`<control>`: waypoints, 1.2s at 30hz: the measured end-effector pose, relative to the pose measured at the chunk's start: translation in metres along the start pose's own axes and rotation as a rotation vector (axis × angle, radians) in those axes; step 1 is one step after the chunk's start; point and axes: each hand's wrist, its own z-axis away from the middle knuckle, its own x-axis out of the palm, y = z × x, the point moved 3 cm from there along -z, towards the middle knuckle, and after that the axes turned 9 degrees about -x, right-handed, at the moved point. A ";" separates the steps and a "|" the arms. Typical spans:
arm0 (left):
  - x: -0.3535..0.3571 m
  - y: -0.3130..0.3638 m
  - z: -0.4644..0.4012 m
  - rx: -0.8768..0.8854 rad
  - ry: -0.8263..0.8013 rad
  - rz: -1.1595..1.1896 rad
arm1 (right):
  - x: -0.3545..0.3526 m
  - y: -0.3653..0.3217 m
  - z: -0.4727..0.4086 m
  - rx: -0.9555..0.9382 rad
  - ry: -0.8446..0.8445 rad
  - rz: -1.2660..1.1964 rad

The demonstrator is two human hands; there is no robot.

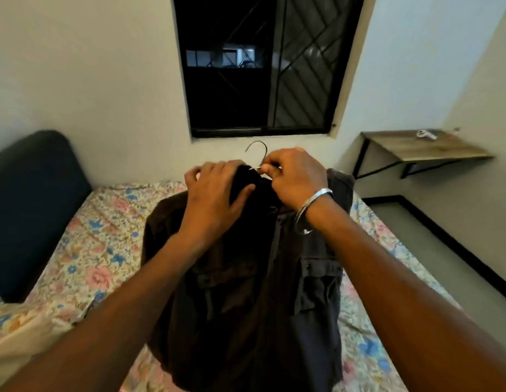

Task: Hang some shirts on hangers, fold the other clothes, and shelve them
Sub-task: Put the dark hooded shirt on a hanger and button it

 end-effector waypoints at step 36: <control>-0.025 0.057 -0.098 -0.178 -0.224 0.625 | -0.021 0.004 0.027 0.072 0.432 -0.016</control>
